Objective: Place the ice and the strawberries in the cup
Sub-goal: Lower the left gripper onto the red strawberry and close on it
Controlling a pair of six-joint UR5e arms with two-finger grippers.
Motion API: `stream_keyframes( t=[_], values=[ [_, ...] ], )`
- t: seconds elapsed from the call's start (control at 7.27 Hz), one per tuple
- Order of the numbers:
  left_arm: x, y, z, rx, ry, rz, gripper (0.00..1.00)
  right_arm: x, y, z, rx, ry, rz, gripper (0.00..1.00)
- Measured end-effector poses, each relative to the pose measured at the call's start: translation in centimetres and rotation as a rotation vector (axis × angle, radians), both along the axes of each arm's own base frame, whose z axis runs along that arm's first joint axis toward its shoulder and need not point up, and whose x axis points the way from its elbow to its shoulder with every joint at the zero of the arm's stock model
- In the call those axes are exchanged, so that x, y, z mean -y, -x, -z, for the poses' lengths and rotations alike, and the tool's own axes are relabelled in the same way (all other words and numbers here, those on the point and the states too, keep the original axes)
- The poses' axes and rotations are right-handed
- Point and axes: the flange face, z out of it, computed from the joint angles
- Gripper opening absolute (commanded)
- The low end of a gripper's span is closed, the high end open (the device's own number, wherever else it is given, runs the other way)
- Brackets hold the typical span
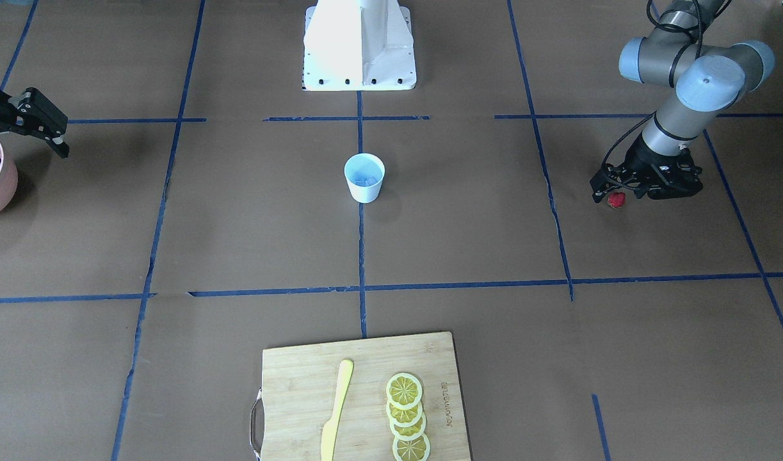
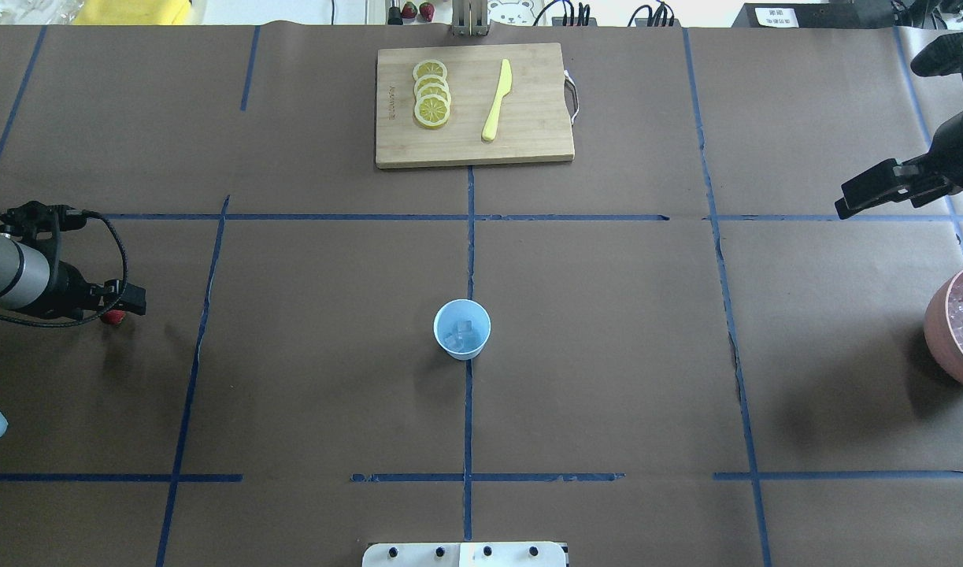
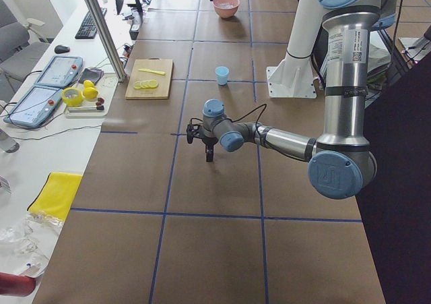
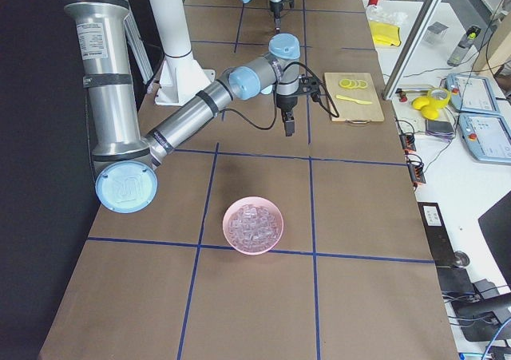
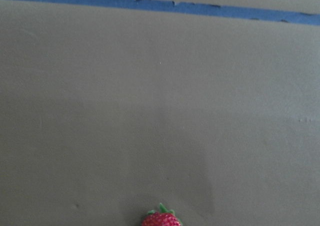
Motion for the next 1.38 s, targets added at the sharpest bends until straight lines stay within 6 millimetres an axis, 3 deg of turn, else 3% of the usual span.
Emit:
stream_keyframes(
  t=[0.69, 1.38],
  values=[
    [-0.43, 0.14, -0.89, 0.015, 0.01, -0.005, 0.86, 0.03, 0.07, 0.32, 0.006, -0.004, 0.0, 1.0],
    [-0.39, 0.32, -0.57, 0.011, 0.009, -0.001, 0.85, -0.05, 0.05, 0.29, 0.007, -0.003, 0.001, 1.0]
  ],
)
